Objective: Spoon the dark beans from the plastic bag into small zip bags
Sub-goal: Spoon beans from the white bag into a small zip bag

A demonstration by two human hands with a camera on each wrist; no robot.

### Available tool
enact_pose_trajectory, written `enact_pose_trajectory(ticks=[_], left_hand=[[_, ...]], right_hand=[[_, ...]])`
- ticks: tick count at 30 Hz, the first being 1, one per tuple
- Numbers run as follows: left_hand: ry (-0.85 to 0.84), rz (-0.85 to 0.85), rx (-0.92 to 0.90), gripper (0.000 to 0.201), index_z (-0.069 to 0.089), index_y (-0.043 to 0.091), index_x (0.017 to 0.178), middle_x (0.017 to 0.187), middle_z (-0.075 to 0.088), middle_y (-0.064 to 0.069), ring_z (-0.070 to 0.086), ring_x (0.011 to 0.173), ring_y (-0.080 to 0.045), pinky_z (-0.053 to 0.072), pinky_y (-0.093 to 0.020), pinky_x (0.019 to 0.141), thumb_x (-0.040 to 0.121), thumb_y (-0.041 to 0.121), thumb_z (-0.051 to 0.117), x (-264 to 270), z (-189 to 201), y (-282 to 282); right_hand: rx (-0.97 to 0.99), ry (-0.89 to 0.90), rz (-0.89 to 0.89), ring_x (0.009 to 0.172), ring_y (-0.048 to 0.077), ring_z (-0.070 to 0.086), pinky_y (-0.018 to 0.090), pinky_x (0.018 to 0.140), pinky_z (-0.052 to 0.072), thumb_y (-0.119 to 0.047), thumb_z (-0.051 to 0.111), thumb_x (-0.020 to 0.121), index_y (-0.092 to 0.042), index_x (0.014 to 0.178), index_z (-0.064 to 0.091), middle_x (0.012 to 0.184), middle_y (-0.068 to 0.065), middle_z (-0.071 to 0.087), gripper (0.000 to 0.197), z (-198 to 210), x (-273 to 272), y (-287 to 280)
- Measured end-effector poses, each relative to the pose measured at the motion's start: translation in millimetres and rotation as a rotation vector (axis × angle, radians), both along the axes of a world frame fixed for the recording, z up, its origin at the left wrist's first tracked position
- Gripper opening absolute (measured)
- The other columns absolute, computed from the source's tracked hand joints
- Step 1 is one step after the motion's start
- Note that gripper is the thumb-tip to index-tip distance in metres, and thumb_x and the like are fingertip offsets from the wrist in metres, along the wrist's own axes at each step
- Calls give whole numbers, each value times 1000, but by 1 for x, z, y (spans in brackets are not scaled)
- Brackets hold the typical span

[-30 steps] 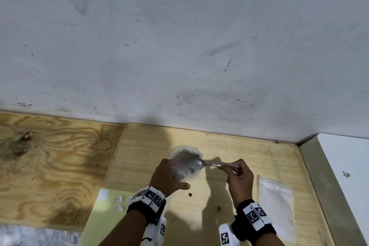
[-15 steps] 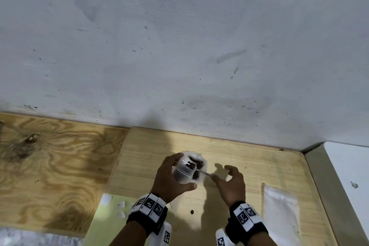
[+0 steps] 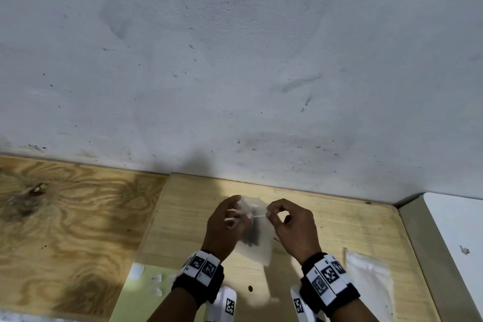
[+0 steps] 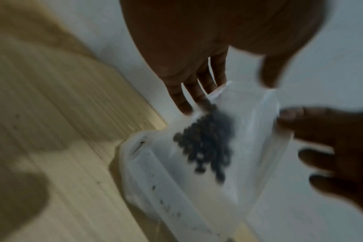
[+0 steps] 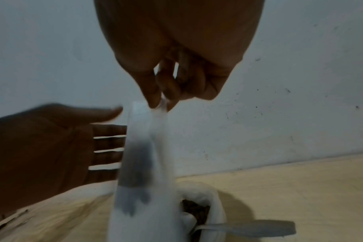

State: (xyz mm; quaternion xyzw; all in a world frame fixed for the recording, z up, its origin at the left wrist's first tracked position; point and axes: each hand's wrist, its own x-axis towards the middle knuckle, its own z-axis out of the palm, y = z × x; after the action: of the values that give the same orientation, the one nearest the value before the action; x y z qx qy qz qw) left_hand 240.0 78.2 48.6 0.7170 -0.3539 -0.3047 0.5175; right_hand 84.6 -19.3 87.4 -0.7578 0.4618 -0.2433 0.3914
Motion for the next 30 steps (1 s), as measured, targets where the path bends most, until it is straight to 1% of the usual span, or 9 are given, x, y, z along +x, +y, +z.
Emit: enact_pose_trajectory(ticks=[1, 3, 9, 11, 13, 15, 18, 26, 30], left_hand=[[38, 52, 5, 18, 67, 30, 100, 96, 71, 6, 67, 88, -19, 53, -18, 70, 87, 19, 71, 3, 3, -3], [16, 107, -1, 18, 71, 29, 83, 82, 74, 5, 68, 79, -22, 56, -29, 71, 90, 14, 68, 9, 5, -6], [53, 92, 2, 17, 72, 29, 80, 79, 75, 4, 69, 75, -13, 57, -31, 72, 90, 17, 67, 11, 12, -14], [84, 106, 8, 15, 73, 26, 79, 77, 74, 4, 67, 72, -10, 56, -28, 70, 91, 18, 67, 8, 13, -16], [115, 113, 19, 13, 73, 22, 81, 76, 73, 3, 66, 70, -10, 55, -26, 67, 91, 19, 67, 4, 14, -18], [135, 87, 39, 12, 73, 15, 81, 75, 73, 2, 65, 69, -8, 52, -21, 65, 90, 22, 68, 1, 19, -18], [181, 22, 85, 22, 71, 6, 75, 71, 73, -3, 67, 65, -7, 52, -20, 62, 85, 25, 74, -4, 25, -18], [216, 21, 74, 6, 78, 17, 79, 73, 76, 2, 71, 66, -6, 52, -19, 62, 84, 19, 76, -7, 25, -17], [275, 29, 71, 11, 78, 9, 79, 74, 75, -1, 66, 65, -6, 51, -22, 65, 86, 17, 73, -8, 24, -14]], right_hand=[[-2, -27, -29, 54, 7, 57, 24, 55, 43, -18, 75, 83, -35, 79, 70, 79, -25, 68, 18, -1, -1, -2], [18, -75, -63, 59, 19, 62, 30, 53, 47, -15, 75, 84, -37, 76, 70, 78, -24, 69, 23, -4, -3, -6], [180, -299, -115, 66, 17, 60, 19, 57, 48, -8, 77, 83, -30, 95, 69, 80, -3, 70, 26, -3, -5, -12], [301, -323, -94, 63, 20, 59, 26, 61, 52, -14, 81, 79, -28, 104, 69, 85, 6, 70, 31, -4, -6, -11], [366, -293, -51, 68, 26, 64, 44, 71, 56, -21, 82, 78, -24, 95, 76, 87, 9, 74, 18, -7, -6, -10], [406, -314, -54, 76, 23, 68, 48, 79, 56, -20, 80, 81, -20, 86, 79, 85, 6, 77, 5, -9, -6, -8], [448, -356, -59, 81, 18, 72, 43, 84, 56, -14, 79, 82, -14, 86, 79, 86, 6, 78, 4, -6, -5, -5], [539, -354, -72, 87, 25, 74, 39, 85, 56, -15, 82, 79, -12, 85, 79, 87, 6, 78, 7, 0, -4, -4], [590, -327, -101, 61, 11, 65, 24, 58, 48, -13, 80, 79, -7, 80, 77, 70, -1, 74, 7, 6, -3, -3]])
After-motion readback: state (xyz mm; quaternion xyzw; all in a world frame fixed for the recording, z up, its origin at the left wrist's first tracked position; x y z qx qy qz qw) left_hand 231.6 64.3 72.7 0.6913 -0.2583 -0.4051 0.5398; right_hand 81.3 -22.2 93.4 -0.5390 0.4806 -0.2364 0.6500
